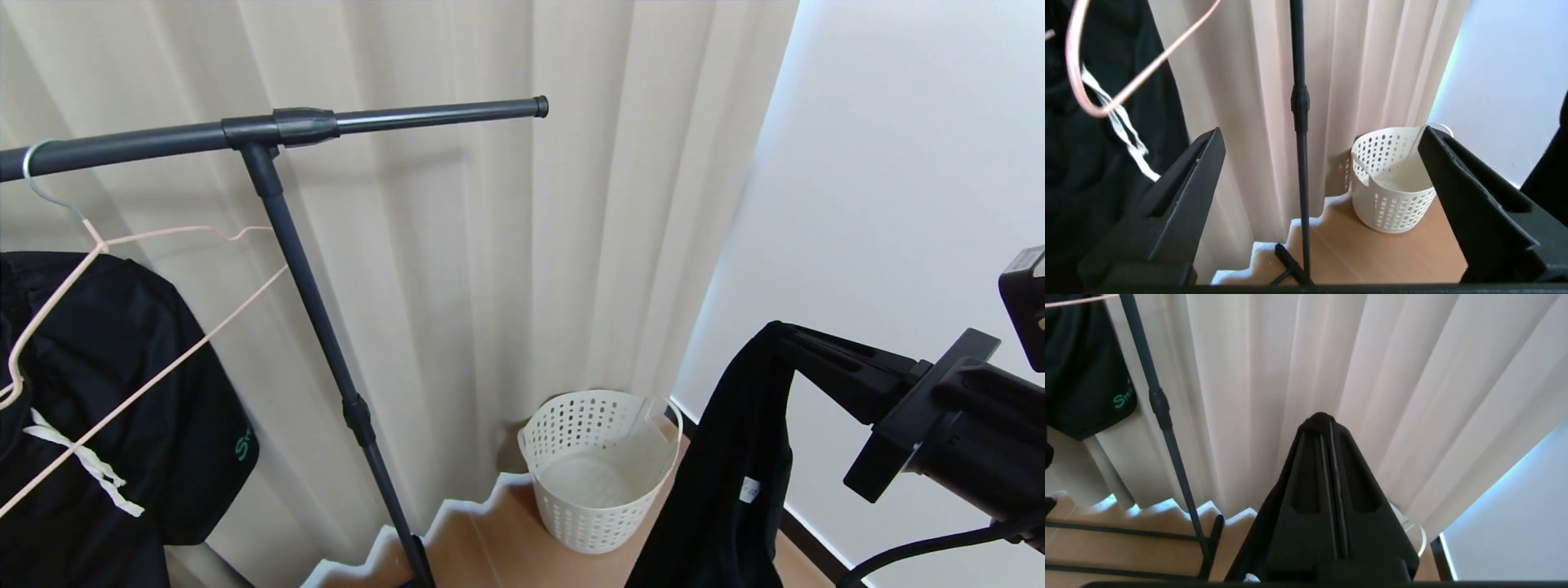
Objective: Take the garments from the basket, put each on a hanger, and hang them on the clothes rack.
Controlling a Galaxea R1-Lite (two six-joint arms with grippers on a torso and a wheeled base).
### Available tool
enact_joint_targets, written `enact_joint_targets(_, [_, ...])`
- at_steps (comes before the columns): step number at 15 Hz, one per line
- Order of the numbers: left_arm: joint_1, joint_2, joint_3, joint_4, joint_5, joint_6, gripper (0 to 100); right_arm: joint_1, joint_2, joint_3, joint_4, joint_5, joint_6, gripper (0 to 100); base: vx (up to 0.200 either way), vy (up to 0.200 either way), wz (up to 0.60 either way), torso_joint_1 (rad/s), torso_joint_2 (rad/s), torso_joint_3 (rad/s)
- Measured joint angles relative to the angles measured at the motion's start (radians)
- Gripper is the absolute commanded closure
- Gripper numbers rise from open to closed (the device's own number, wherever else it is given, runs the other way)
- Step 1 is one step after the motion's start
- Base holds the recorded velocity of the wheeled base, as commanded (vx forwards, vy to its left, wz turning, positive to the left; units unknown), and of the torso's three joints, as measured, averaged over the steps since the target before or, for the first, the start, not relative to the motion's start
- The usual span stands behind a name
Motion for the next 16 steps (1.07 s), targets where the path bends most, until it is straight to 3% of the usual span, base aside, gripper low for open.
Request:
enact_joint_targets(8, [0.000,0.000,0.000,-0.002,0.003,-0.010,0,-0.003,0.002,0.002,-0.001,0.002,0.001,100,0.000,0.000,0.00,0.232,-0.54,-0.312])
enact_joint_targets(16, [0.000,0.000,0.000,-0.001,0.003,-0.022,0,-0.011,-0.001,0.013,-0.001,-0.001,0.000,100,0.000,0.000,0.00,0.009,-0.02,-0.010])
